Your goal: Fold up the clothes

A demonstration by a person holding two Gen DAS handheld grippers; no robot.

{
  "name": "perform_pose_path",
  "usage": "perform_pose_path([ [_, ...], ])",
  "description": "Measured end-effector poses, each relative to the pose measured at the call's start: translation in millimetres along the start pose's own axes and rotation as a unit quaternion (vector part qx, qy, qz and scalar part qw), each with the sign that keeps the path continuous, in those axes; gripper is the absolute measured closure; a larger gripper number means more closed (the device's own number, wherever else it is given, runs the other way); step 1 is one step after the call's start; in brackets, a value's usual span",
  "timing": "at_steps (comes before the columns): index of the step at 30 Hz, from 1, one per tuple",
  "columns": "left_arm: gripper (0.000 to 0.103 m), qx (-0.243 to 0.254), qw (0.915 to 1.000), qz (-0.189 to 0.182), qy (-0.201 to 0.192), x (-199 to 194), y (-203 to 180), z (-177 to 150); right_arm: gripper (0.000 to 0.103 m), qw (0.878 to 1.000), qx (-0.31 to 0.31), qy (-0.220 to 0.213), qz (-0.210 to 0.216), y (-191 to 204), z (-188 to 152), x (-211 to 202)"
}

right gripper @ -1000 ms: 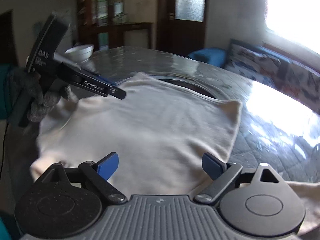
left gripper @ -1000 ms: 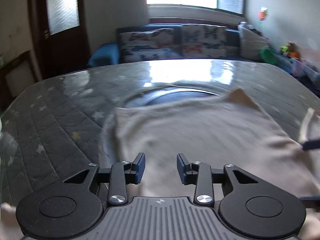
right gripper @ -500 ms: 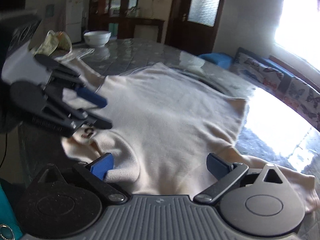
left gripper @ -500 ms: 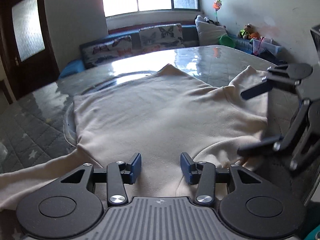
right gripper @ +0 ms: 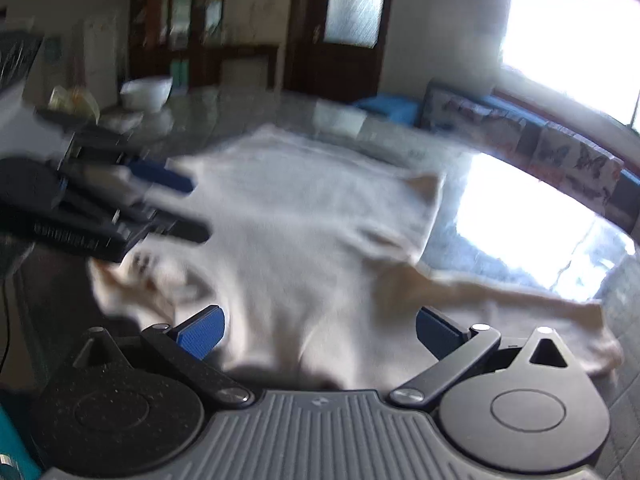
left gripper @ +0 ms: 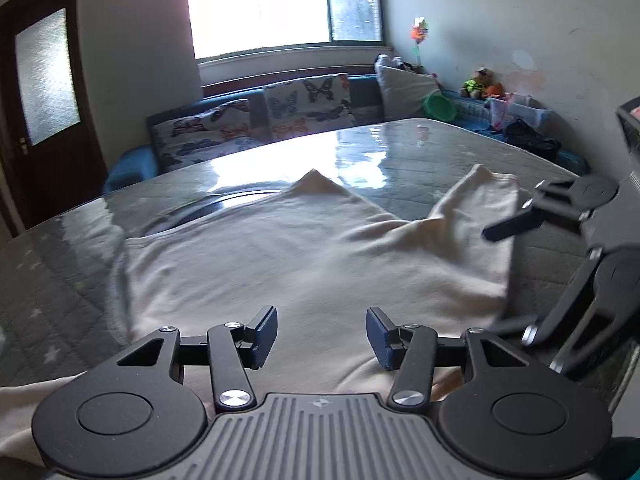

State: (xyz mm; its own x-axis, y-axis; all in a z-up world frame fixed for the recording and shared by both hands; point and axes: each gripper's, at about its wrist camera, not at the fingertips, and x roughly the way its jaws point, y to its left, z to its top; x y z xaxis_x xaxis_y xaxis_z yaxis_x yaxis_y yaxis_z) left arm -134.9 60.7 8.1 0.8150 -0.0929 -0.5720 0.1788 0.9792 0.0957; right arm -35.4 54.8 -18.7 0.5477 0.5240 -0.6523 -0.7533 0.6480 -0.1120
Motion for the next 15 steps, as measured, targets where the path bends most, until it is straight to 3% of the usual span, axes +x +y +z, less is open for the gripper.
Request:
perform_pose_path([
  [6, 0.05, 0.003, 0.9997, -0.022, -0.005, 11.2, -16.3, 4.7, 0.0, 0.999, 0.05, -0.018, -0.004, -21.7, -1.6, -17.1],
  [11, 0.05, -0.002, 0.9993, -0.037, -0.003, 17.9, -25.9, 6.2, 0.003, 0.989, 0.132, -0.023, -0.054, -72.9, -10.2, -27.2],
  [15, 0.051, 0.002, 0.9988, -0.048, -0.002, 21.1, -34.4, 7.2, 0.011, 0.973, 0.204, -0.022, -0.102, -119.8, -20.7, -27.7],
])
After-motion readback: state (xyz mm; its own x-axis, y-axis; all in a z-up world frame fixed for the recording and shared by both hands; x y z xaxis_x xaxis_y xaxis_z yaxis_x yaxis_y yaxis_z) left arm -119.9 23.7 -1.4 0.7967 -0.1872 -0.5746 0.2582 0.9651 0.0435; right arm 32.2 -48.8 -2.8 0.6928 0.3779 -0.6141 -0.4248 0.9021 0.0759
